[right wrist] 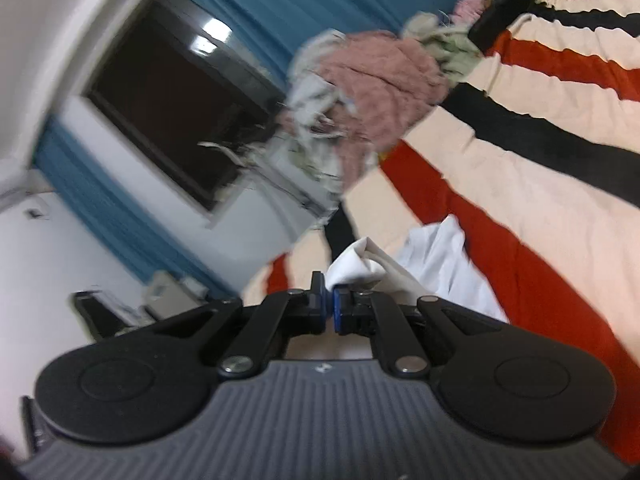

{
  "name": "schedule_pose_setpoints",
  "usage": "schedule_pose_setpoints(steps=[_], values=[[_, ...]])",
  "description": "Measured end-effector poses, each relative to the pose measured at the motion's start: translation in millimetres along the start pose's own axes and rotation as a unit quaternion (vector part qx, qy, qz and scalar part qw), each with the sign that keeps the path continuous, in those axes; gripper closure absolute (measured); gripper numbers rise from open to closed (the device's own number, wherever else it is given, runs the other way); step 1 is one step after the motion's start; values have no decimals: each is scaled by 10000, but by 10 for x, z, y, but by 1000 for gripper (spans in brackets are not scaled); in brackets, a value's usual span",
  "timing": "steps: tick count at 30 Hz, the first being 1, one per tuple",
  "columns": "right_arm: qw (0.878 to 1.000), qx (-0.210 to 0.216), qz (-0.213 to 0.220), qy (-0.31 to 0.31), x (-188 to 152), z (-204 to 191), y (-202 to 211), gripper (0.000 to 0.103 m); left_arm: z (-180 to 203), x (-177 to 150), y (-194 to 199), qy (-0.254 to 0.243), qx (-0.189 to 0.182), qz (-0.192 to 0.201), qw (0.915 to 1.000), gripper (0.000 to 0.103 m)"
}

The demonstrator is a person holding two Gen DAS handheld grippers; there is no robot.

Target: Fold clothes

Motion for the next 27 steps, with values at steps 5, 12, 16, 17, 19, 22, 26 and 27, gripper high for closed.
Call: schedule_pose_setpoints(steps=[5, 12, 16, 17, 19, 22, 26, 27], values=[[9987, -446, -222, -89, 196, 257, -850, 96, -127, 240, -743, -35, 267, -19, 9996, 97], [9990, -185, -410, -30, 100, 689, -1392, 96, -509, 282, -1285, 331, -173, 60, 9993, 97], [9992, -13, -391, -127, 144, 753, -1506, 94, -517, 348, -1388, 175, -269, 159, 9994, 97], [9992, 34, -375, -145, 165, 751, -1522, 94, -515, 362, -1402, 122, -278, 172, 9994, 97], [9990, 199, -348, -202, 184, 762, -1552, 93, -524, 367, -1438, 23, -236, 132, 9996, 97], [9981, 335, -466, -219, 155, 757, -1565, 83, -518, 356, -1459, -196, -181, -5, 9996, 84], [9959, 667, -608, -58, 85, 634, -1496, 16, -380, 313, -1345, -730, -225, 113, 9970, 31], [9954, 728, -618, 71, 72, 569, -1461, 16, -327, 280, -1322, -933, -236, 120, 9953, 25]])
Point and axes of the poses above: each gripper's, at about its wrist camera, not at the fingertips, and y roughly against the way its jaws point, z to its right, x to its top, the point moved 5 cm from there along -y, roughly the way its jaws point, and after that the axes turned 4 degrees about x, right-handed, at the moved point
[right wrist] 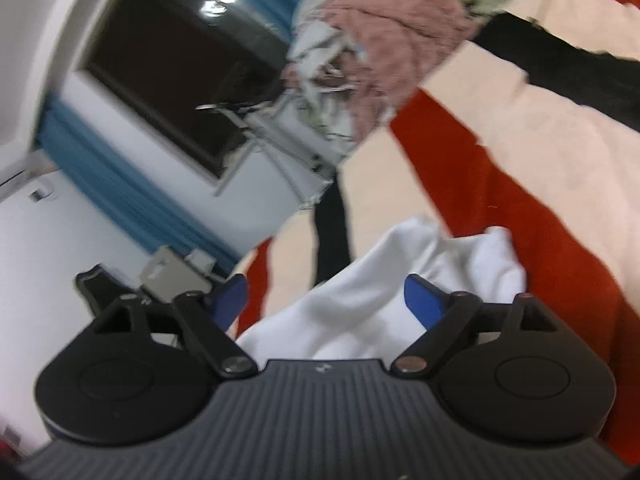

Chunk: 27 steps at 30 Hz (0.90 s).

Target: Fold clothes

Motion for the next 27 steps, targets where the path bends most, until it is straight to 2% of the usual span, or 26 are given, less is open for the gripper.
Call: schedule_pose_setpoints(steps=[3, 5, 6, 8, 9, 12, 16, 19, 21, 24, 27], values=[[9985, -80, -11, 533, -60, -174, 92, 16, 164, -101, 25, -644, 36, -4, 9979, 21], [9951, -272, 1, 953, -96, -232, 121, 19, 204, -202, -32, -998, 303, -9, 9945, 21], [9918, -430, -39, 1204, -119, -235, 110, 32, 208, -253, -84, -1161, 444, -38, 9922, 21], [9831, -828, -215, 1616, -169, -179, 44, 45, 199, -343, -200, -1447, 691, -82, 9870, 21], [9792, -991, -314, 1740, -199, -127, -1, 55, 189, -384, -261, -1579, 804, -100, 9841, 21], [9677, -1359, -572, 2042, -283, 45, -203, 69, 170, -498, -442, -1917, 1101, -232, 9750, 21], [9597, -1561, -756, 2213, -394, 202, -375, 70, 181, -593, -475, -2270, 1272, -223, 9653, 21], [9568, -1586, -712, 2332, -383, 108, -304, 68, 208, -609, -408, -2279, 1266, -239, 9651, 21], [9563, -1561, -644, 2389, -363, 16, -217, 67, 240, -619, -324, -2336, 1218, -263, 9643, 21], [9559, -1409, -532, 2521, -364, -159, 16, 67, 305, -657, -128, -2648, 1186, -227, 9567, 21], [9431, -1402, -478, 2976, -454, -314, 325, 67, 342, -744, 89, -2758, 1096, -206, 9547, 21]])
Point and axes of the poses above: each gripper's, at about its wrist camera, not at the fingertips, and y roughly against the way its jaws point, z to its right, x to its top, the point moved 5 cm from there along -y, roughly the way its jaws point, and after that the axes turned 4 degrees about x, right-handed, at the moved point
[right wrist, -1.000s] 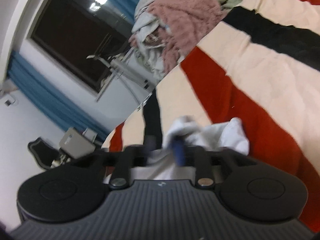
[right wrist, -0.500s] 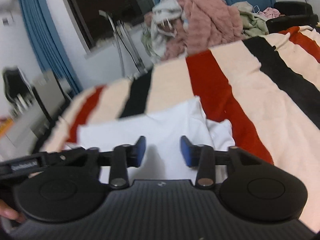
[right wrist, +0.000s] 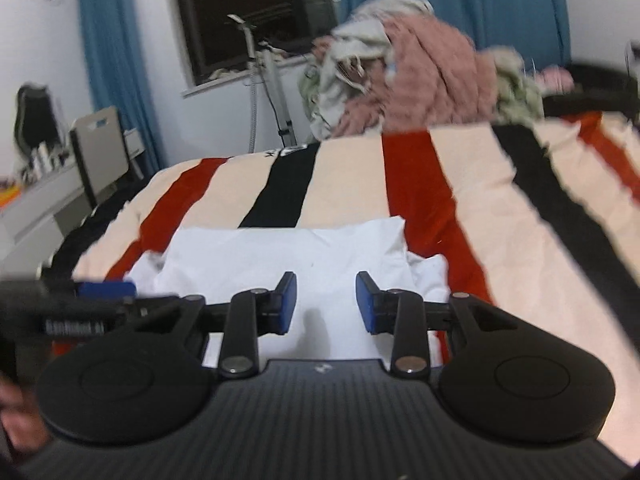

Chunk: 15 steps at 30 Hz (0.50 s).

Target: Fold clothes

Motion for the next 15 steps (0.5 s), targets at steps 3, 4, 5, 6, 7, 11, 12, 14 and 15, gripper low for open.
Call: schedule_pose_setpoints(steps=[3, 4, 5, 6, 7, 11, 12, 14, 15], values=[[9998, 58, -152, -143, -112, -54, 151, 67, 39, -131, 117, 31, 9, -94, 10000, 21], [9995, 32, -234, -199, -174, -63, 149, 67, 43, -184, 136, 110, -14, -153, 9998, 21], [9992, 5, -316, -254, -236, -71, 147, 67, 44, -236, 140, 197, -36, -215, 9996, 21], [9987, -23, -405, -305, -302, -78, 138, 68, 46, -289, 138, 270, -50, -281, 9992, 21], [9980, -60, -526, -333, -384, -80, 90, 68, 50, -335, 119, 294, -42, -341, 9990, 21], [9971, -125, -620, -427, -595, -72, -28, 68, -3, -391, 196, 464, -73, -313, 9984, 21], [9971, -129, -581, -480, -595, -64, -17, 68, -21, -387, 245, 575, -114, -308, 9978, 21], [9965, -130, -540, -618, -604, -35, 13, 68, -77, -405, 382, 958, -277, -312, 9945, 21], [9965, -139, -531, -624, -609, -40, 24, 68, -110, -422, 462, 1194, -381, -317, 9916, 21]])
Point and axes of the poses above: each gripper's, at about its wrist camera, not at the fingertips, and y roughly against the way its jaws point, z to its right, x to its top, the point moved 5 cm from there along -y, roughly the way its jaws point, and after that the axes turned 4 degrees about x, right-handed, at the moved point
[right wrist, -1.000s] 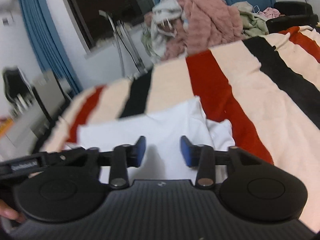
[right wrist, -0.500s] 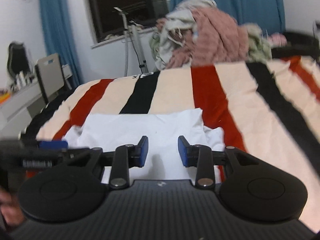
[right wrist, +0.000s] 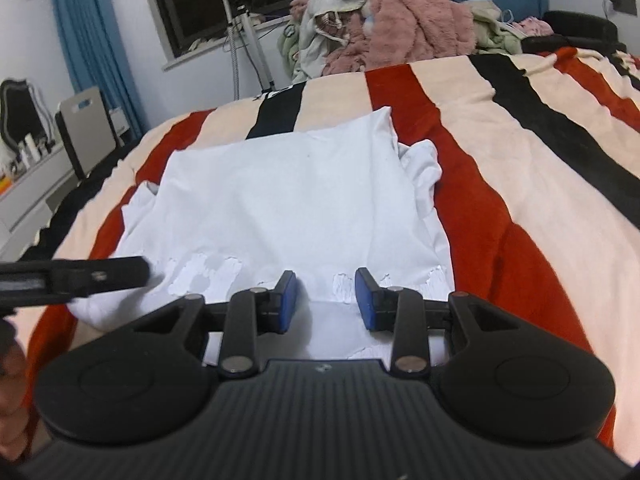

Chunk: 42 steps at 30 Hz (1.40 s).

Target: Fold clothes

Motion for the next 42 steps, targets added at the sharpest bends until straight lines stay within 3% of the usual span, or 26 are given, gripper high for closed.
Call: schedule_pose_setpoints(steps=[3, 7, 11, 13, 14, 15, 18, 21, 24, 25, 27, 28, 31, 34, 37, 39, 42], values=[[10000, -46, 19, 30, -17, -23, 19, 68, -127, -88, 225, 859, -526, -68, 9949, 21], [10000, -80, 26, -38, -15, -27, 32, 68, -258, -261, 358, 1742, -1073, -325, 9783, 21], [9995, -140, 69, -261, -39, -20, 101, 68, -378, -379, 119, 2281, -983, -567, 9670, 21], [9994, -176, 84, -295, -48, -27, 115, 68, -491, -370, -56, 2753, -971, -549, 9549, 25], [9993, -194, 90, -308, -51, -31, 120, 68, -541, -355, -118, 2945, -985, -474, 9494, 28], [9993, -207, 92, -312, -52, -35, 121, 68, -580, -330, -148, 3038, -945, -334, 9474, 41], [9992, -214, 105, -324, -57, -34, 121, 68, -647, -298, -226, 3114, -812, -169, 9466, 65], [9987, -178, 138, -468, -28, -23, 153, 68, -680, -321, -229, 3212, -856, -76, 9431, 78], [9923, 201, 229, -1204, 29, 25, 271, 64, -661, -326, -199, 3287, -954, 49, 9396, 86], [9870, 422, 277, -1525, 40, 40, 321, 59, -659, -326, -194, 3305, -975, 74, 9387, 87], [9719, 896, 369, -2143, 14, 41, 398, 21, -635, -333, -203, 3295, -953, 87, 9393, 87], [9621, 1144, 414, -2442, -15, 32, 429, 15, -634, -336, -201, 3303, -951, 89, 9390, 87], [9282, 1770, 236, -3263, -151, -7, 427, 15, -639, -347, -175, 3340, -983, 108, 9374, 88], [8959, 2129, -41, -3900, -302, -34, 327, 15, -633, -338, -157, 3333, -998, 148, 9374, 89], [8713, 2288, -302, -4332, -404, -15, 153, 15, -650, -348, -112, 3384, -1090, 215, 9344, 91], [8616, 2224, -254, -4556, -425, 63, 69, 17, -651, -341, -91, 3403, -1125, 257, 9332, 91], [8338, 2137, 89, -5089, -441, 269, 35, 22, -650, -338, -76, 3448, -1164, 272, 9310, 91]])
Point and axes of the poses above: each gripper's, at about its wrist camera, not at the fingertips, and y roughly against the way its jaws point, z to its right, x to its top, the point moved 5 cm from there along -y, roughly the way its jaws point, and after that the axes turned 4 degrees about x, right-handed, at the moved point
